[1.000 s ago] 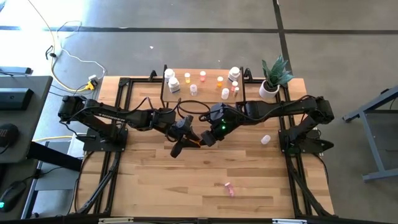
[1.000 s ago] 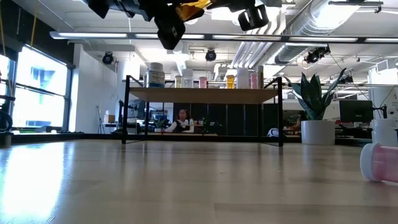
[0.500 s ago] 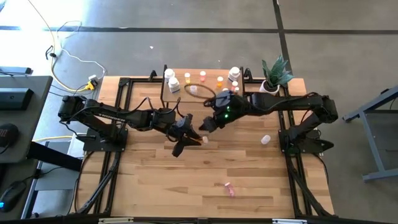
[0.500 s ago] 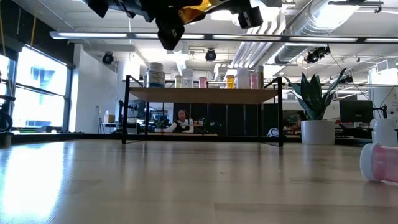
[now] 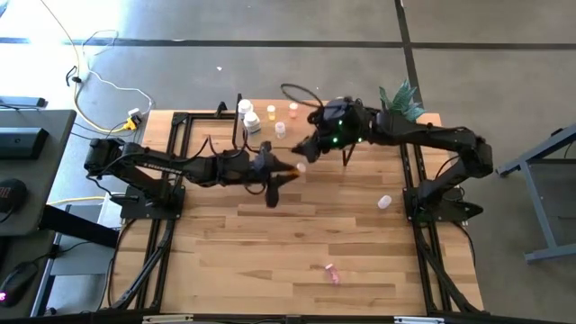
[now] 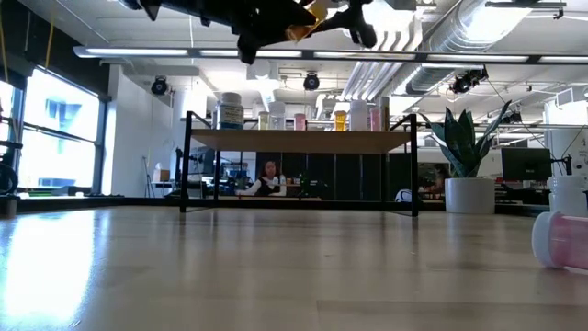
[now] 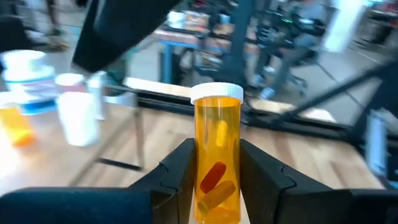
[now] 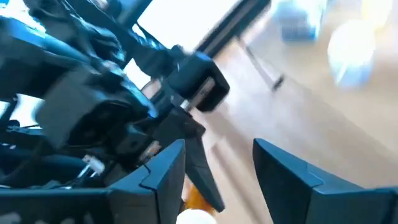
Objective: Pick and place medicine bottles onto shelf by color
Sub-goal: Put the orange pill bottle on the shelf
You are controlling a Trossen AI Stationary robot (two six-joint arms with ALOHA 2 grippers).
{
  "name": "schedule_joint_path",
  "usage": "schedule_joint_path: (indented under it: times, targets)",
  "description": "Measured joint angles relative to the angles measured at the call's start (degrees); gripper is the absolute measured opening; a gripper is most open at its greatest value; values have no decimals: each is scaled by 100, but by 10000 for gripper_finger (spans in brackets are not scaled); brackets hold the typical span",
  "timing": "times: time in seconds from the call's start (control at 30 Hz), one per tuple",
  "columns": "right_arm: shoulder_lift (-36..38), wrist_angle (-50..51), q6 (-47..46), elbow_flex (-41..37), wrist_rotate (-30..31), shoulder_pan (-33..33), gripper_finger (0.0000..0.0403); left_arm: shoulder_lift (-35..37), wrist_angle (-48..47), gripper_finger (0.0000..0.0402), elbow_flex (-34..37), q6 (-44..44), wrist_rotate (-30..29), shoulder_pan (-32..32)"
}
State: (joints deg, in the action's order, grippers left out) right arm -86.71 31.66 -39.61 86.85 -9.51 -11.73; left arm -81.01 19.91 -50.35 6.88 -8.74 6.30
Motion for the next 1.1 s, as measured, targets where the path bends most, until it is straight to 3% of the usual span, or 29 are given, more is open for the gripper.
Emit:
schedule_joint_path:
  times: [0.33,0.57,0.83,1.1]
  targets:
    - [13,-20,2272,917,28,-648,179,0,528,97,0,39,-997,434]
    - [11,-72,2967,1241,47,-960,179,0,921,97,0,18,-1767,664]
    - [-25,-204,3434,1243,-21,-1151,182,0,1559,97,0,-593,-1863,848]
    - [-151,-419,3994,1243,-468,-1154,214,0,1946,97,0,-899,-1925,921]
